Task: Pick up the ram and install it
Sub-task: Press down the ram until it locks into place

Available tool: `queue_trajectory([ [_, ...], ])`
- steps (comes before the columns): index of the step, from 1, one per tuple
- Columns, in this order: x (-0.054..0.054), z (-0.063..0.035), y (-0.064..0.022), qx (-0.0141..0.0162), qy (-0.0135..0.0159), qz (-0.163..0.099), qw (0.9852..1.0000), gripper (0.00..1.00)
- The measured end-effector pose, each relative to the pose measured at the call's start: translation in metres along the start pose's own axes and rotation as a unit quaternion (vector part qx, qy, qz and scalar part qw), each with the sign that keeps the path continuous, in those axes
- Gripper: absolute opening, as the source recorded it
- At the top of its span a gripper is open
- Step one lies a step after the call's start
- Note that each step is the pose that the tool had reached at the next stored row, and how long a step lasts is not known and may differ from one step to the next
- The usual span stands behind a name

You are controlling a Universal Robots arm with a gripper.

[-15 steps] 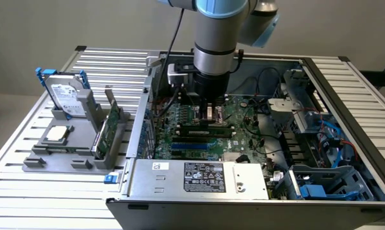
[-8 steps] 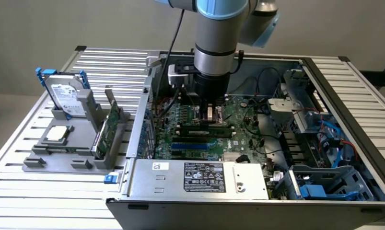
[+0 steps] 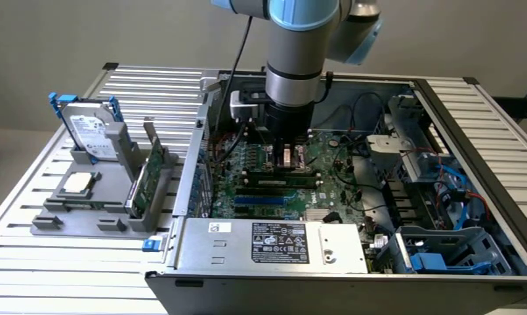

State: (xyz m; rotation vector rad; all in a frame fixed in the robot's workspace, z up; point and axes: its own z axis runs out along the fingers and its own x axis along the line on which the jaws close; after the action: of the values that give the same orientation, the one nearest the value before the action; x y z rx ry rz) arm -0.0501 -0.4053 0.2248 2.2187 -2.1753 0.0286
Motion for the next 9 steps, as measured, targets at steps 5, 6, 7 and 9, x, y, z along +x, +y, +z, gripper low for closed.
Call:
queue_trajectory([
  [5, 0.0, -0.003, 0.0, 0.0006, -0.0016, 0.0, 1.0, 0.11],
  [6, 0.0, -0.0078, 0.0001, 0.0004, -0.0009, 0.0, 1.0, 0.11],
  [7, 0.0, -0.0129, 0.0002, 0.0001, -0.0004, 0.0, 1.0, 0.11],
  [9, 0.001, -0.0184, 0.0001, 0.0001, -0.0004, 0.0, 1.0, 0.11],
])
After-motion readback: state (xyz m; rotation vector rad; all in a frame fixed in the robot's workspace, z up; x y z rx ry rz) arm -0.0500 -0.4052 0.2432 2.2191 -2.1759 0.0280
